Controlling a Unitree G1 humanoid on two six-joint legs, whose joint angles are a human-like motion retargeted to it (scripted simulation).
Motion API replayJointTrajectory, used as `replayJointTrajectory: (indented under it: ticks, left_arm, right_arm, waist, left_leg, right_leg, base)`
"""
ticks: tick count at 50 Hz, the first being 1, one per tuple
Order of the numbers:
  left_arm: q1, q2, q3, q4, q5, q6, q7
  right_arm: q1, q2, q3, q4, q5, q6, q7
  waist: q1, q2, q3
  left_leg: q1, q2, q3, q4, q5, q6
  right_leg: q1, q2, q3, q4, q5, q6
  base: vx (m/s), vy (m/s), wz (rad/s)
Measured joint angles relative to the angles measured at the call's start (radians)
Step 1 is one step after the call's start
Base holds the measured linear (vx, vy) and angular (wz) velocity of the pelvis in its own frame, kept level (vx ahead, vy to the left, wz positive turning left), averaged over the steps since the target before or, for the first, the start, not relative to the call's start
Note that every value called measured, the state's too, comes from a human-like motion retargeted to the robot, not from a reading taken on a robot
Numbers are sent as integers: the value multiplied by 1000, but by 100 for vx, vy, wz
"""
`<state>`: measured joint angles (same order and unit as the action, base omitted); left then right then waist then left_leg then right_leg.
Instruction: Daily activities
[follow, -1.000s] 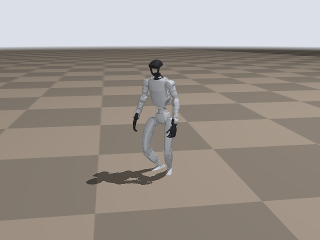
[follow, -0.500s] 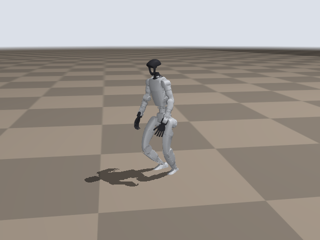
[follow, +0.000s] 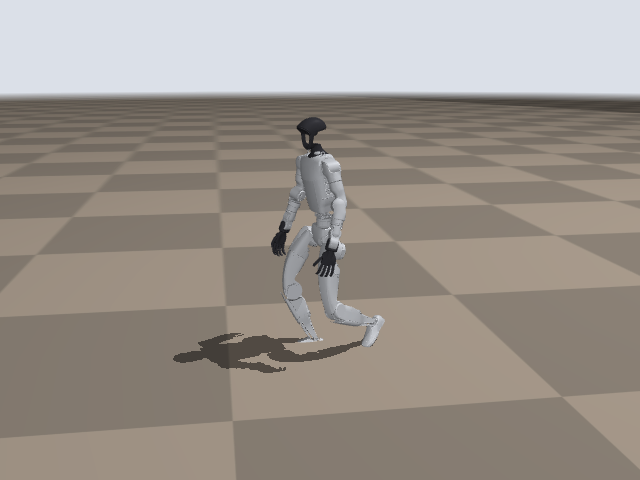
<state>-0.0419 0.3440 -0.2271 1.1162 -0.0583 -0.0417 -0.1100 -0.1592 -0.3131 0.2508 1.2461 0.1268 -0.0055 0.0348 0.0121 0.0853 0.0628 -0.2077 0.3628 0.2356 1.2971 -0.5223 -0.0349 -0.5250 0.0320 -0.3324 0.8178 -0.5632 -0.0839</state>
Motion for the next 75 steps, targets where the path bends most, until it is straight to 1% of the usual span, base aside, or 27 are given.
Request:
replayJointTrajectory:
  ticks: [2,5,9,12,15,20,23,26,28,30,31,33,35,36,40,42,46,50,52,55,57,59,60,63,66,69,75]
  left_arm:
    - [15,-3,10,-4,-2,9,-3]
    - [35,-11,18,-13,5,15,-3]
    - [42,-12,30,-38,15,8,5]
    - [51,-19,32,-51,19,-2,14]
    - [50,-29,28,-50,25,-11,30]
    - [35,-38,20,-32,35,-11,47]
    - [33,-41,21,-23,29,-9,55]
    - [24,-36,17,-10,12,-6,58]
    - [19,-36,9,-4,-1,-4,58]
    - [-4,-22,-3,3,-23,-3,48]
    - [-15,-15,-9,0,-25,-4,46]
    - [-28,-5,-25,-9,-24,-8,51]
    - [-64,17,-33,-15,-26,-6,58]
    - [-69,22,-40,-20,-25,-8,66]
    - [-124,58,-46,-42,-31,-13,93]
    - [-157,75,-44,-60,-46,-21,99]
    - [-193,85,-50,-95,-70,-44,101]
    - [-181,63,-53,-111,-74,-53,102]
    - [-160,43,-48,-107,-77,-48,96]
    - [-105,15,-43,-77,-74,-33,88]
    - [-76,-1,-36,-44,-66,-22,71]
    - [-45,-15,-39,-20,-54,-10,60]
    - [-38,-19,-38,-8,-45,-4,53]
    - [-8,-26,-43,13,-11,7,49]
    - [16,-28,-44,26,16,8,52]
    - [30,-30,-45,30,35,6,56]
    - [23,-34,-69,23,71,3,61]
  right_arm:
    - [-29,-2,10,-26,7,1,-11]
    - [-72,-3,27,-65,10,-1,-33]
    - [-135,3,38,-124,15,0,-53]
    - [-160,10,44,-165,18,-6,-60]
    - [-172,15,51,-189,7,-15,-61]
    - [-164,19,65,-183,-41,-22,-49]
    - [-135,28,75,-155,-62,-20,-41]
    - [-97,42,79,-109,-83,-16,-28]
    - [-65,46,84,-82,-94,-10,-15]
    - [-48,49,88,-56,-101,-6,14]
    - [-41,48,92,-51,-102,-4,24]
    - [-21,48,99,-43,-105,-2,32]
    - [-25,38,104,-42,-103,-6,39]
    - [-14,36,103,-42,-101,-8,36]
    - [1,21,96,-63,-81,-17,25]
    - [3,14,85,-74,-62,-15,16]
    - [19,12,63,-71,-35,-6,4]
    - [35,18,55,-50,-29,2,2]
    - [23,17,48,-26,-31,2,5]
    - [14,26,50,-15,-35,3,-3]
    - [-21,24,59,-10,-34,2,-10]
    - [-49,19,71,-26,-31,0,-24]
    - [-73,14,76,-36,-29,2,-32]
    - [-133,8,91,-69,-30,1,-62]
    - [-191,13,103,-98,-28,-1,-84]
    - [-232,26,113,-120,-28,-6,-87]
    - [-250,72,140,-119,-40,-13,-60]
  waist:
    - [43,30,8]
    - [102,39,19]
    - [156,-10,37]
    - [178,-49,47]
    - [178,-89,49]
    - [145,-145,18]
    - [137,-158,8]
    - [132,-194,5]
    - [112,-226,2]
    - [77,-313,15]
    - [58,-331,19]
    - [19,-349,24]
    - [-13,-342,25]
    - [-32,-346,26]
    - [-87,-311,33]
    - [-91,-260,32]
    - [-67,-188,7]
    - [-37,-178,-8]
    - [-19,-158,-11]
    - [15,-144,-10]
    - [49,-61,-5]
    - [80,-35,-1]
    - [98,-10,-4]
    - [146,-5,-2]
    - [179,-29,0]
    - [193,-62,0]
    - [167,-121,-16]
  left_leg:
    - [-73,81,-57,150,72,2]
    - [-170,123,-100,281,42,39]
    - [-296,40,-96,231,-77,82]
    - [-370,-56,-74,76,-134,85]
    - [-424,-166,-55,-149,-126,70]
    - [-446,-346,-63,-556,-48,47]
    - [-449,-381,-75,-546,-14,55]
    - [-416,-425,-59,-485,6,89]
    - [-398,-466,-41,-437,-20,121]
    - [-293,-586,1,-569,7,162]
    - [-254,-619,6,-611,12,174]
    - [-207,-656,16,-621,-8,187]
    - [-109,-679,3,-741,5,192]
    - [-94,-686,6,-724,-13,190]
    - [24,-674,-20,-779,-65,186]
    - [68,-627,-41,-804,-97,183]
    - [72,-551,-66,-759,-171,168]
    - [69,-529,-83,-637,-251,161]
    - [93,-504,-107,-608,-264,156]
    - [64,-454,-128,-403,-270,112]
    - [1,-310,-150,-180,-222,49]
    - [-63,-233,-157,-14,-151,25]
    - [-109,-178,-170,63,-125,17]
    - [-204,-117,-175,152,-131,41]
    - [-274,-117,-165,93,-188,76]
    - [-313,-168,-162,-62,-222,91]
    - [-306,-307,-186,-352,-157,84]
  right_leg:
    - [61,94,6,-62,11,-22]
    - [130,164,43,-89,-7,-32]
    - [229,160,115,-142,-49,-16]
    - [277,126,163,-133,-103,3]
    - [314,74,198,-117,-159,22]
    - [348,-9,229,-89,-215,49]
    - [357,-30,262,-9,-254,53]
    - [362,-86,292,128,-271,80]
    - [345,-160,287,276,-208,126]
    - [291,-316,309,460,-65,188]
    - [252,-363,319,538,-5,197]
    - [182,-438,323,666,53,191]
    - [88,-472,329,720,50,164]
    - [55,-495,325,725,16,154]
    - [-71,-484,281,585,-78,130]
    - [-106,-412,239,419,-71,139]
    - [-150,-268,208,67,-2,192]
    - [-175,-237,216,45,39,203]
    - [-119,-215,192,30,71,179]
    - [-98,-188,181,128,34,134]
    - [-21,-73,116,64,34,86]
    - [13,-21,100,53,23,56]
    - [45,26,83,-1,35,40]
    - [101,71,82,-56,27,27]
    - [148,74,94,-95,10,34]
    - [181,55,111,-115,-11,48]
    - [227,1,139,-138,-46,77]
  base:
    - [37,-17,-110]
    - [41,-10,-93]
    - [47,-2,-59]
    - [51,4,-40]
    - [53,7,-16]
    - [51,10,-5]
    - [51,9,-32]
    - [54,9,-40]
    - [54,8,-16]
    - [51,11,4]
    - [49,11,5]
    - [49,9,-8]
    - [51,10,-29]
    - [51,8,-23]
    - [53,5,-19]
    - [55,1,-12]
    - [50,-4,-7]
    - [43,-11,13]
    - [45,-14,16]
    - [39,-16,-1]
    - [34,-18,-22]
    - [30,-16,-21]
    - [30,-16,-27]
    - [30,-13,-23]
    - [30,-9,-16]
    - [29,-4,-11]
    - [24,2,-1]
